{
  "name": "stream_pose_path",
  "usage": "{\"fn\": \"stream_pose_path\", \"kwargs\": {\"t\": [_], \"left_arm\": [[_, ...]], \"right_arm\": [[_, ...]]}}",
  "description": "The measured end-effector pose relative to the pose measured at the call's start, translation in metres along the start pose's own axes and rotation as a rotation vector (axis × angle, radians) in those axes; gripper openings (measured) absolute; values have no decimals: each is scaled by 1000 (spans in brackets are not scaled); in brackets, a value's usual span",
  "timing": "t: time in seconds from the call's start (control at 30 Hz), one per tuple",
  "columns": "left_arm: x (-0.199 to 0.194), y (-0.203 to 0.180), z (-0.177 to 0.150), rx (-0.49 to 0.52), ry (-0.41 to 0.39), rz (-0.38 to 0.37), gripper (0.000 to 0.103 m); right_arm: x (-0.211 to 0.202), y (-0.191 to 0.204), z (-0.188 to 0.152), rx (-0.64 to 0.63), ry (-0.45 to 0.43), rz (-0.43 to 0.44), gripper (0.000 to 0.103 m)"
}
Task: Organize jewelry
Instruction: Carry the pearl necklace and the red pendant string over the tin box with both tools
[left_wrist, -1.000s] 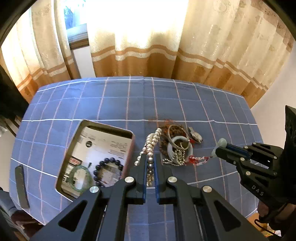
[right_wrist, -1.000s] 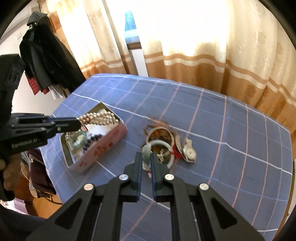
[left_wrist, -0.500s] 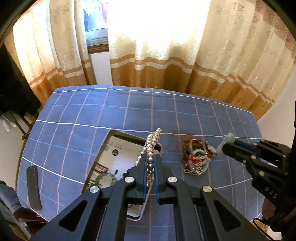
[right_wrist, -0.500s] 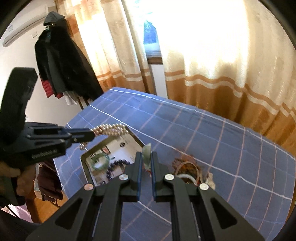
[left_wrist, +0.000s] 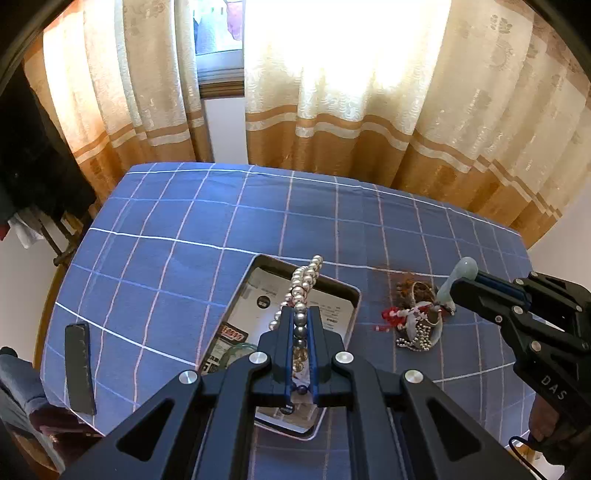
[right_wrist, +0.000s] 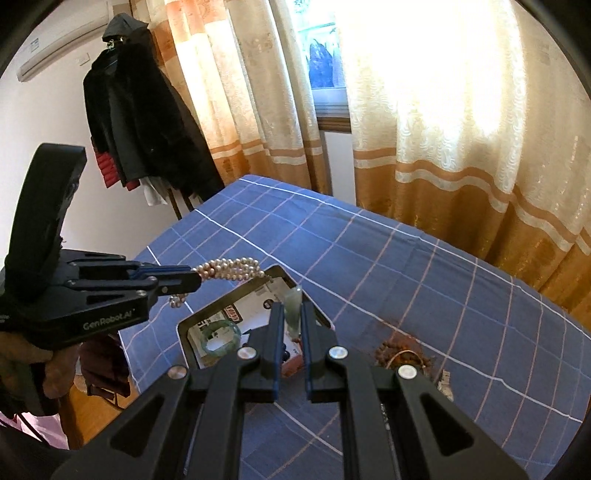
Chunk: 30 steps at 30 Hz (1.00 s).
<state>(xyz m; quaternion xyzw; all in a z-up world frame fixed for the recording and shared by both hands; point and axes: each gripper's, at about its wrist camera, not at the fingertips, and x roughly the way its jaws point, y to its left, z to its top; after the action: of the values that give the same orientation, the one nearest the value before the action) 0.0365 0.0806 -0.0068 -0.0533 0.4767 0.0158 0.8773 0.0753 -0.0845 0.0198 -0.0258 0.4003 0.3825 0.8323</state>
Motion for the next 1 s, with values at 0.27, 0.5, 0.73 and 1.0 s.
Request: {"fn": "stream_pose_path", "kwargs": {"t": [0.27,0.5,0.73,1.0], "left_arm": [[4,13,2,-15,4,12,5],[11,25,3,-30,14,22,6],[23,34,10,-38,23,30,6],[36,39,16,-39,34,30,6]], "right_arm": [[9,7,6,-15,9,18,11],[20,11,12,-23,18,30,11],[36,12,21,-18,35,35,11],[55,15,27,-29,54,42,11]]}}
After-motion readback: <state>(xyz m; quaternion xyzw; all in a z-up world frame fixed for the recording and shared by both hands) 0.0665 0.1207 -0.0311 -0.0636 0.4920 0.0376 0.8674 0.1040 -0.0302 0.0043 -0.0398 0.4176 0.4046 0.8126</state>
